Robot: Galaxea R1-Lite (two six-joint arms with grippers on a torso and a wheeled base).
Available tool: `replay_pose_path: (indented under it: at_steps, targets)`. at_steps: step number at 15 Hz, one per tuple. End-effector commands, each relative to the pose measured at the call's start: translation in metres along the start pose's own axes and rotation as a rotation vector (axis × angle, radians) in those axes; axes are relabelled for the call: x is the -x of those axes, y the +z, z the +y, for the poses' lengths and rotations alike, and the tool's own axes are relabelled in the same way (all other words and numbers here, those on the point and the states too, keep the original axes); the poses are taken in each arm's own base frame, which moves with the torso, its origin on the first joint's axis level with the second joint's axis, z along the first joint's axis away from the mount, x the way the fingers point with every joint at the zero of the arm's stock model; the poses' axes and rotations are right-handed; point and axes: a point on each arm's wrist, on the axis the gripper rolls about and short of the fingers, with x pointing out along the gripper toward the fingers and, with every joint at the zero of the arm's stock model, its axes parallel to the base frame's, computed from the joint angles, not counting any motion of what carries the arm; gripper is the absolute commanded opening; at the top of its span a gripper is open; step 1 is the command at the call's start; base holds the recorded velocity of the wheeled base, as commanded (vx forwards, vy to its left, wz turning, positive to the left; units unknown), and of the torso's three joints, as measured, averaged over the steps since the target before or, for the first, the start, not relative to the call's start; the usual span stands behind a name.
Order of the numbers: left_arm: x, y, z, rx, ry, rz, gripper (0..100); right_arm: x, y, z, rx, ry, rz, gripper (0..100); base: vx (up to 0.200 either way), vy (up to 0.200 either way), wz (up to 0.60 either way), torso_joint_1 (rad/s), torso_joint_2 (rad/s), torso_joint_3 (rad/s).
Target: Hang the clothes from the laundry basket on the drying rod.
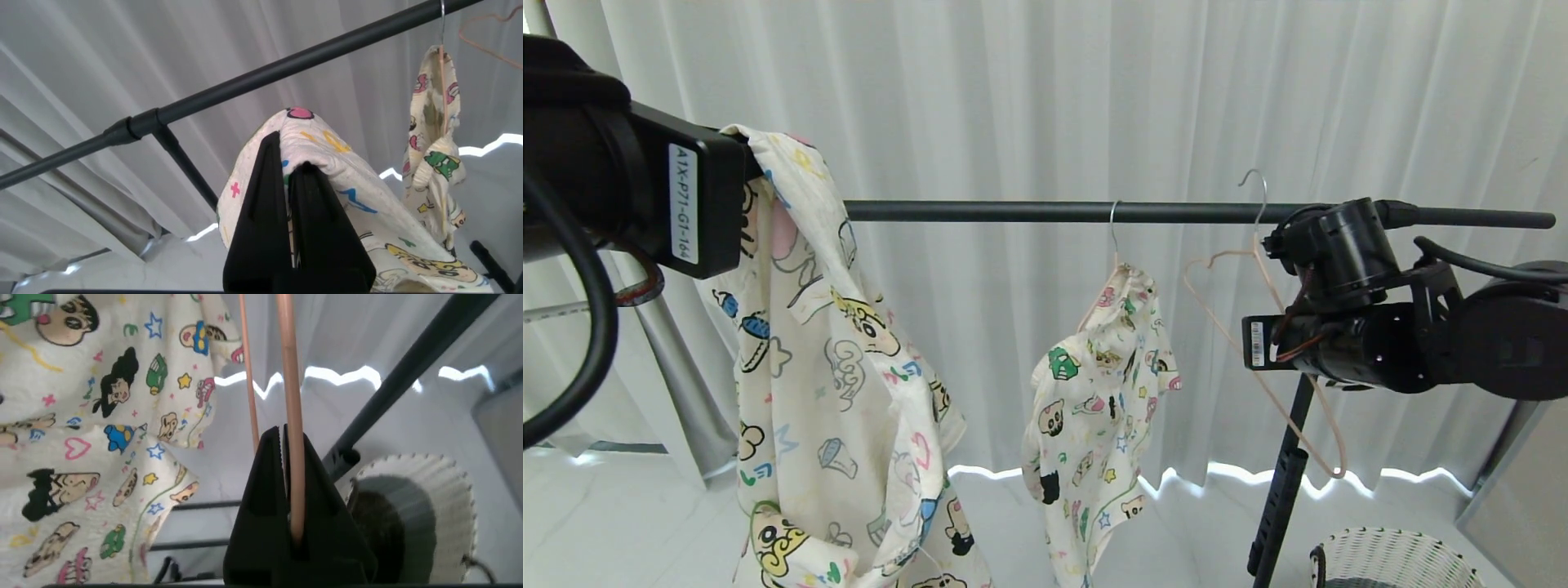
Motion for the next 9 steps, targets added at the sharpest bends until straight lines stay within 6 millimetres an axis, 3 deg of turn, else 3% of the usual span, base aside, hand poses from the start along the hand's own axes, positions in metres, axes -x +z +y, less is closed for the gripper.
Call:
replay_pose_path:
  at_steps: [1,9]
  targets:
    - [0.002,0.0,0.002,0.003,0.001,-0.004,0,0.016,-0.004,-0.01,0.029,0.019,-0.045,0,0.0,0.0,0.0,0.0,0.0,0.0]
    - [0.001,-0.003,0.0,-0.006,0.0,0.007,0,0.067,-0.028,-0.049,0.136,0.132,-0.137,0,0.0,0.0,0.0,0.0,0.0,0.0]
